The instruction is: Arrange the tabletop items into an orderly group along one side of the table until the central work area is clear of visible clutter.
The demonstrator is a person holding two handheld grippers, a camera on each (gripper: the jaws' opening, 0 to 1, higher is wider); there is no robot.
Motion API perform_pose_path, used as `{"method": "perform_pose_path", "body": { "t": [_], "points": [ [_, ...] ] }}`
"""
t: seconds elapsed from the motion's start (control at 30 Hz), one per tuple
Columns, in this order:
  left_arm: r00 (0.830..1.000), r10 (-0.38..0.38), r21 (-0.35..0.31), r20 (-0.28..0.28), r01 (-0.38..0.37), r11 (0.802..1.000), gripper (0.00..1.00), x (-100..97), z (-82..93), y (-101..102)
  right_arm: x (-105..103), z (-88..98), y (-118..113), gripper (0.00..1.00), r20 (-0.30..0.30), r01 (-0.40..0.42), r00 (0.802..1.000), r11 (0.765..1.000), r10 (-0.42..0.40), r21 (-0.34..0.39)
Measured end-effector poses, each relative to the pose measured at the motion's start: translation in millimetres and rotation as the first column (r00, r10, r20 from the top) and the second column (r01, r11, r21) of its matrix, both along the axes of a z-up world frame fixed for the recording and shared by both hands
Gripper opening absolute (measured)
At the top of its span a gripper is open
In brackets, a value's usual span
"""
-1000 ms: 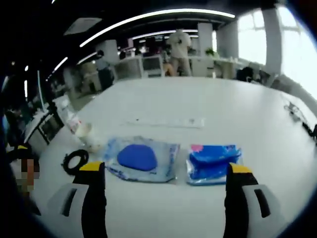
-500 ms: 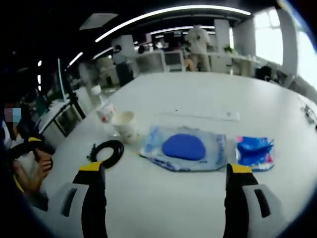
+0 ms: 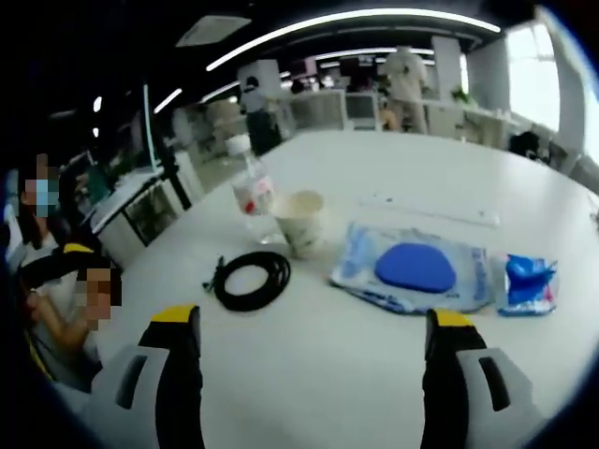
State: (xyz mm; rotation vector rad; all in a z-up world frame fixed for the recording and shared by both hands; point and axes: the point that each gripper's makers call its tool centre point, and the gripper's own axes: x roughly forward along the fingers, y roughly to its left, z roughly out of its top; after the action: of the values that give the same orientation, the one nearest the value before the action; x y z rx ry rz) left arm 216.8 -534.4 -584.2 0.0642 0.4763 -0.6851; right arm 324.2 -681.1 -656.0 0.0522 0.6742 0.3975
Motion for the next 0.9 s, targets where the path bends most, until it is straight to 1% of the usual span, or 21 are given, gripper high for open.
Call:
{"method": "perform_pose_path", "body": {
  "t": [0.17, 0.2, 0.27, 0.33, 0.4, 0.57, 0.7, 0.8, 0.9],
  "points": [
    [1.000, 0.004, 0.002, -0.003, -0.004, 1.000, 0.99, -1.6, -2.4, 4, 2, -7.9, 16, 0.96, -0.007, -0.005, 1.000, 1.000, 0.005, 0.003],
    [1.000, 0.004, 0.001, -0.005, -0.004, 1.000, 0.99, -2.1, -3.0, 5, 1, -10.0, 20, 0.96, -0.018, -0.005, 1.000, 1.000, 0.005, 0.008],
    [1.000, 0.002, 0.004, -0.007, -0.002, 1.000, 0.99, -3.0, -3.9, 6, 2, -11.9, 25, 0.96, -0.015, -0.010, 1.000, 1.000, 0.011, 0.011],
    [1.000, -0.001, 0.007, -0.013, 0.001, 1.000, 0.99, -4.2, -5.3, 7, 2, -15.3, 29, 0.96, -0.030, -0.008, 1.000, 1.000, 0.008, 0.016],
    [1.000, -0.001, 0.005, -0.013, 0.001, 1.000, 0.99, -4.7, -5.9, 7, 3, -16.0, 33, 0.95, -0.031, -0.004, 1.000, 1.000, 0.005, 0.027],
    [1.000, 0.001, 0.009, -0.016, 0.000, 1.000, 0.99, -5.9, -8.2, 13, 7, -15.8, 46, 0.95, -0.022, -0.009, 1.000, 1.000, 0.010, 0.021],
    [1.000, 0.008, 0.014, -0.021, -0.008, 1.000, 0.99, -5.5, -10.8, 19, 12, -15.5, 61, 0.94, -0.022, -0.016, 1.000, 0.999, 0.017, 0.031],
    [0.999, 0.016, 0.018, -0.028, -0.016, 1.000, 0.99, -5.4, -14.9, 23, 15, -17.3, 68, 0.92, -0.021, -0.025, 0.999, 1.000, 0.025, 0.018],
    [0.999, 0.018, 0.021, -0.031, -0.017, 1.000, 0.99, -5.7, -18.0, 26, 19, -19.1, 74, 0.90, -0.022, -0.017, 1.000, 1.000, 0.018, 0.022]
  ]
}}
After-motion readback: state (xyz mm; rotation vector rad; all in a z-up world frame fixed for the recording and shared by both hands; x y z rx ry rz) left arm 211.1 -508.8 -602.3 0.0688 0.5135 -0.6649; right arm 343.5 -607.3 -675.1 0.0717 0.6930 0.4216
